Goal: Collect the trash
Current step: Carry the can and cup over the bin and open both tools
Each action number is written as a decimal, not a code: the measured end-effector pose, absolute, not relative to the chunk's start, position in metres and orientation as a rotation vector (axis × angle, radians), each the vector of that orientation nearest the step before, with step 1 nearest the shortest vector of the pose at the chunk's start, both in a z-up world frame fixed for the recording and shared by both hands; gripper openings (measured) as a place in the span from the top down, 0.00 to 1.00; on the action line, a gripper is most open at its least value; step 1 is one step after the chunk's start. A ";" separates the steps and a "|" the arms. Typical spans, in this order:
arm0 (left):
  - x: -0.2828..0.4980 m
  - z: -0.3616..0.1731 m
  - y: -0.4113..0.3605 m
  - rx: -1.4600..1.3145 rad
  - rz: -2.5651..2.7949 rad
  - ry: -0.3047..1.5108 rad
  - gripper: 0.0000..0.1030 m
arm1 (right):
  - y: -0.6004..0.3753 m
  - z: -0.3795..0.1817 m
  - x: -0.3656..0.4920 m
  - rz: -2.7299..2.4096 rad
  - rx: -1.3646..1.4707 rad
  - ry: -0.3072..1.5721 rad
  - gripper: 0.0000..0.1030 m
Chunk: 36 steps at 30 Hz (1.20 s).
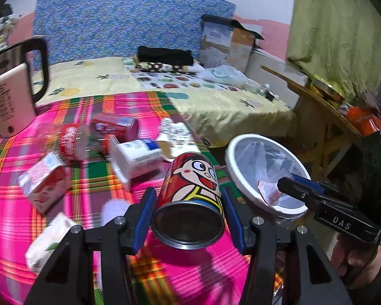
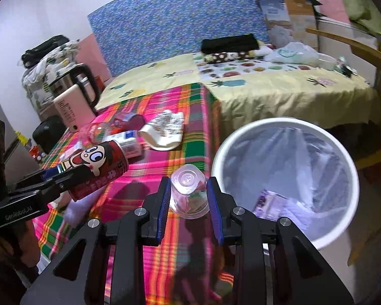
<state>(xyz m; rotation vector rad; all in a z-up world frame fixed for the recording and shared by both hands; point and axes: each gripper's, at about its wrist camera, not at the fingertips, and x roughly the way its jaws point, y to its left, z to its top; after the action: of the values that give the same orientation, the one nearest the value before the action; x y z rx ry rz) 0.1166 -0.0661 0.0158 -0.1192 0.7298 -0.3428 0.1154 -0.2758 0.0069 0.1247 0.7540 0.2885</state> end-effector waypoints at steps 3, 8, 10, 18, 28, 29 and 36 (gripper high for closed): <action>0.121 0.015 -0.087 -0.098 -0.376 0.739 0.47 | -0.295 0.005 0.112 0.248 0.142 0.752 0.71; 0.129 0.012 -0.118 -0.063 -0.432 0.755 0.47 | -0.323 0.004 0.110 0.181 0.174 0.749 0.71; 0.133 0.011 -0.130 -0.046 -0.451 0.761 0.47 | -0.333 0.002 0.109 0.157 0.184 0.748 0.71; 0.143 0.006 -0.166 -0.006 -0.516 0.776 0.47 | -0.359 -0.007 0.109 0.094 0.217 0.767 0.71; 0.158 -0.008 -0.194 0.034 -0.559 0.824 0.47 | -0.372 -0.018 0.115 0.060 0.218 0.802 0.71; 0.160 -0.009 -0.195 0.036 -0.565 0.827 0.47 | -0.373 -0.019 0.116 0.057 0.216 0.808 0.71; 0.166 -0.014 -0.209 0.059 -0.592 0.846 0.46 | -0.378 -0.025 0.120 0.049 0.208 0.844 0.70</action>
<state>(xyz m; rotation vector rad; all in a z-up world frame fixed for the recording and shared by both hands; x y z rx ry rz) 0.1658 -0.2093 -0.0138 0.0586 0.8464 -0.5915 0.1202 -0.3776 -0.0253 0.2083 0.8437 0.0489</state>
